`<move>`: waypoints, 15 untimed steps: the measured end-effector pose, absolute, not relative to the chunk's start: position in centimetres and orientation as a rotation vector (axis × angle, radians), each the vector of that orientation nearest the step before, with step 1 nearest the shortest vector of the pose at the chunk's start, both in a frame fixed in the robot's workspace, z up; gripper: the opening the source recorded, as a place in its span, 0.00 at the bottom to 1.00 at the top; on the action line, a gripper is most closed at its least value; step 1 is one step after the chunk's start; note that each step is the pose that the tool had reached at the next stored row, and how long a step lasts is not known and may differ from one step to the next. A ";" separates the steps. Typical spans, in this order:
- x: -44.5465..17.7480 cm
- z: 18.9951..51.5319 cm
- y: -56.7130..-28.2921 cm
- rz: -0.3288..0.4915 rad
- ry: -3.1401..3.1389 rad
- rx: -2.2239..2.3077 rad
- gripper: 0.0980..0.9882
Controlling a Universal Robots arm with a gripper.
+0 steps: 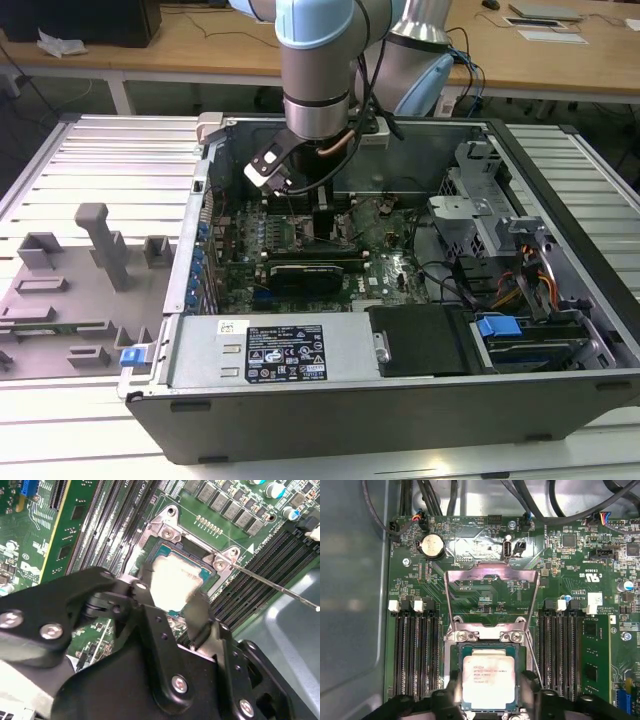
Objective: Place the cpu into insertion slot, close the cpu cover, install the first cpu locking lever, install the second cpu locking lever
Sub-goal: 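Place the cpu into insertion slot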
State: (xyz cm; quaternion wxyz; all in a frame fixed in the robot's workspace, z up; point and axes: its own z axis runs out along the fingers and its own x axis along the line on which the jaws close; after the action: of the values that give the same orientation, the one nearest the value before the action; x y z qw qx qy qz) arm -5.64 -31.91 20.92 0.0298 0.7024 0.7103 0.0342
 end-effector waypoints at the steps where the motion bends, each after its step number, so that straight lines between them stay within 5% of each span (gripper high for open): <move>1: -5.6 20.9 -31.9 0.105 2.190 2.166 0.42; 8: -5.6 20.9 -31.9 0.105 2.190 2.166 0.01; 15: -5.6 21.7 -31.9 0.106 2.190 2.166 0.01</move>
State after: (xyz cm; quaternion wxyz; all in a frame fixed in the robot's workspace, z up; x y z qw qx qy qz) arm -5.64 -31.91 21.68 0.0301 0.7025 0.7103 0.0343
